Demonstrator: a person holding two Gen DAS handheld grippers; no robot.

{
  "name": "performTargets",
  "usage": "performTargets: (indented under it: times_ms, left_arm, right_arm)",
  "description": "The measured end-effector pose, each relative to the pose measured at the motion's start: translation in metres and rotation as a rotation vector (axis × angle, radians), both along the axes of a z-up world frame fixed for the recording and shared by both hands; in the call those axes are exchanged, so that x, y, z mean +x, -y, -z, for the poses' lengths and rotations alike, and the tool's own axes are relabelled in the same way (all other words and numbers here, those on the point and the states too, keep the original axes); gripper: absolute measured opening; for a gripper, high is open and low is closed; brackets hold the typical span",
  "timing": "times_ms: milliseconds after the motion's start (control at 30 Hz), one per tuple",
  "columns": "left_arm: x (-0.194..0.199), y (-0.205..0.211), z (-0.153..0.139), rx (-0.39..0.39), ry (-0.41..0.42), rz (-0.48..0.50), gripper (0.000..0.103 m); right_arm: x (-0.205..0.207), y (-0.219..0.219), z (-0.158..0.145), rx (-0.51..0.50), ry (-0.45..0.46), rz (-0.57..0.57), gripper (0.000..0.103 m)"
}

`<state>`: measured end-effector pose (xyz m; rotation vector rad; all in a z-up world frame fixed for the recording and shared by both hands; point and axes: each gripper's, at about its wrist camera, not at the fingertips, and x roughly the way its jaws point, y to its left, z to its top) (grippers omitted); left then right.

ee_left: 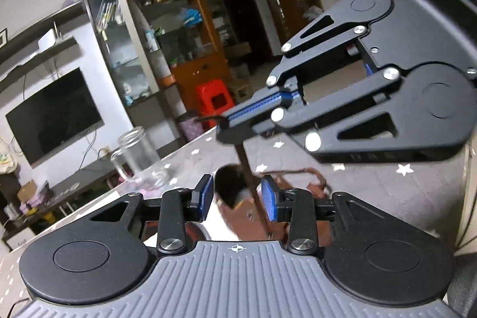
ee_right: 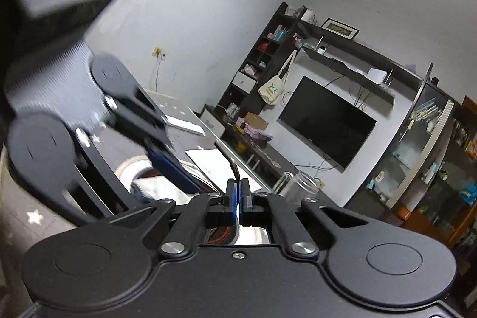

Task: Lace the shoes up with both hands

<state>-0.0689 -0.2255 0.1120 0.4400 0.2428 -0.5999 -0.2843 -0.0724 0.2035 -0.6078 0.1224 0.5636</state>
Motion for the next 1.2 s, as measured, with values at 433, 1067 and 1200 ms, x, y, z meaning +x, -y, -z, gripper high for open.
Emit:
performTargets:
  times_ms: [433, 1067, 1200]
  left_arm:
    - [0.016, 0.008, 0.011, -0.051, 0.025, 0.033, 0.003]
    - [-0.052, -0.07, -0.02, -0.013, -0.037, 0.027, 0.003]
    - [-0.07, -0.089, -0.024, 0.021, -0.031, 0.021, 0.003]
  right_arm:
    - [0.002, 0.021, -0.01, 0.108, -0.038, 0.04, 0.001]
    - [0.029, 0.047, 0.035, 0.189, -0.193, 0.224, 0.013]
    - [0.024, 0.051, 0.044, 0.193, -0.22, 0.248, 0.019]
